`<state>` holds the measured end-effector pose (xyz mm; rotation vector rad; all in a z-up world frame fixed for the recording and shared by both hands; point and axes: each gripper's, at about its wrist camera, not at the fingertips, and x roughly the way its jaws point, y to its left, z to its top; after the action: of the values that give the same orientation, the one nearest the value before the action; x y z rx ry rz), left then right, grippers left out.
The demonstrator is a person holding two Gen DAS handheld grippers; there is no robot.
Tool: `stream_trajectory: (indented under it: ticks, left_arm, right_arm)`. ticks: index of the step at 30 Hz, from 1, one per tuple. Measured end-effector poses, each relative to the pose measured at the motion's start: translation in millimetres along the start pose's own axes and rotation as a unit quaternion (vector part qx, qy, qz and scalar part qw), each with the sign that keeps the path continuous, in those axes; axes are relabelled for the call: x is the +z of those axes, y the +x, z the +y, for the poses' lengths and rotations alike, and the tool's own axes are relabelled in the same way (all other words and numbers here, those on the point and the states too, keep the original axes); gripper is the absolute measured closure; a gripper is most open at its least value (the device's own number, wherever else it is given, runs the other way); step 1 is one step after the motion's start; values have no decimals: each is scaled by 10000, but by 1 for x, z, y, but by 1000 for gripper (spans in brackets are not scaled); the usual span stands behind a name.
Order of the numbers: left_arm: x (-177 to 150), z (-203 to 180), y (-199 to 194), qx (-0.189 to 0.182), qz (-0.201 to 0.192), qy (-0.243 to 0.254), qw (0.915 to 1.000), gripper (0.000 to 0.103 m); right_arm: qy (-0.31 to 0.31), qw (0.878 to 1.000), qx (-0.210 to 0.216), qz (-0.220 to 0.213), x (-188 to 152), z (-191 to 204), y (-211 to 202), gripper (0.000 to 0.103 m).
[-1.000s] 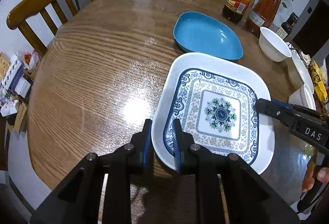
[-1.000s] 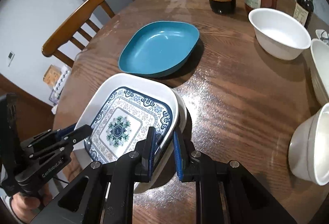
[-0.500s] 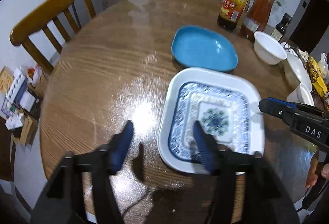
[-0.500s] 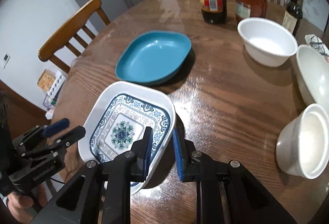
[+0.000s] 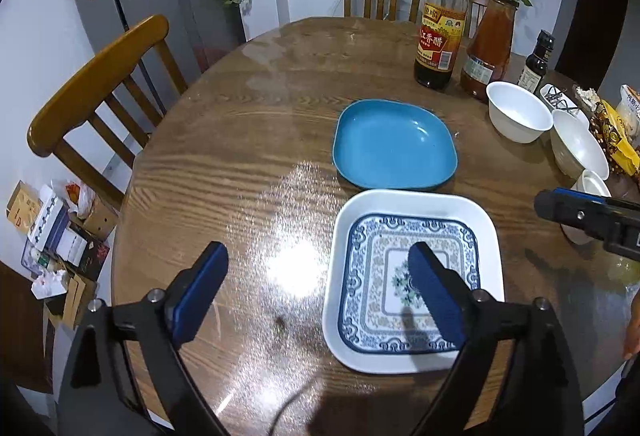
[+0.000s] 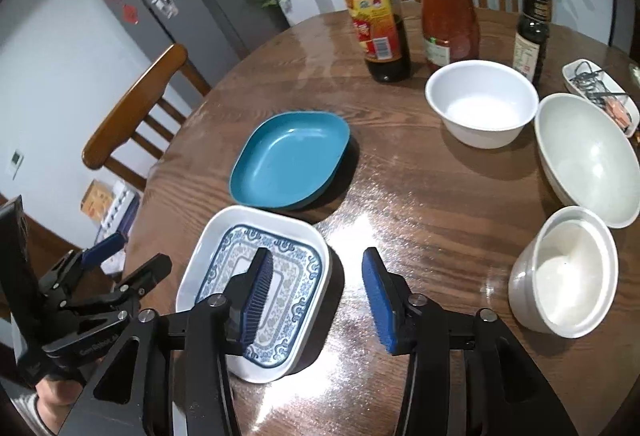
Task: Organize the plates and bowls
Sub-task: 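Grasp the rim of the blue square plate with the right gripper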
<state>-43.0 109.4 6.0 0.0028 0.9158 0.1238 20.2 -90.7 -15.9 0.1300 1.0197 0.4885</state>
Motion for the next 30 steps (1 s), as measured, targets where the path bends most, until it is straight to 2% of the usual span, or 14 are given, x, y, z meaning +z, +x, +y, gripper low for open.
stream_trajectory:
  ticks: [1, 5, 13, 22, 30]
  left_arm:
    - [2, -1, 0, 19, -9, 19, 10000, 8]
    - [9, -3, 2, 85, -84, 114, 9999, 1]
    - [23, -8, 11, 58, -123, 323, 9994, 1]
    - [45, 1, 36, -103, 21, 204, 9997, 1]
    - [69, 15, 78, -343, 406, -61, 9986, 1]
  right_arm:
    - [34, 10000, -18, -12, 1, -1, 0, 44]
    - [126, 9999, -49, -54, 3, -3, -1, 42]
    - [204, 9997, -122, -79, 12, -3, 4, 33]
    - [380, 9990, -167, 132, 25, -5, 30, 33]
    - [504, 9983, -226, 178, 44, -9, 54, 33]
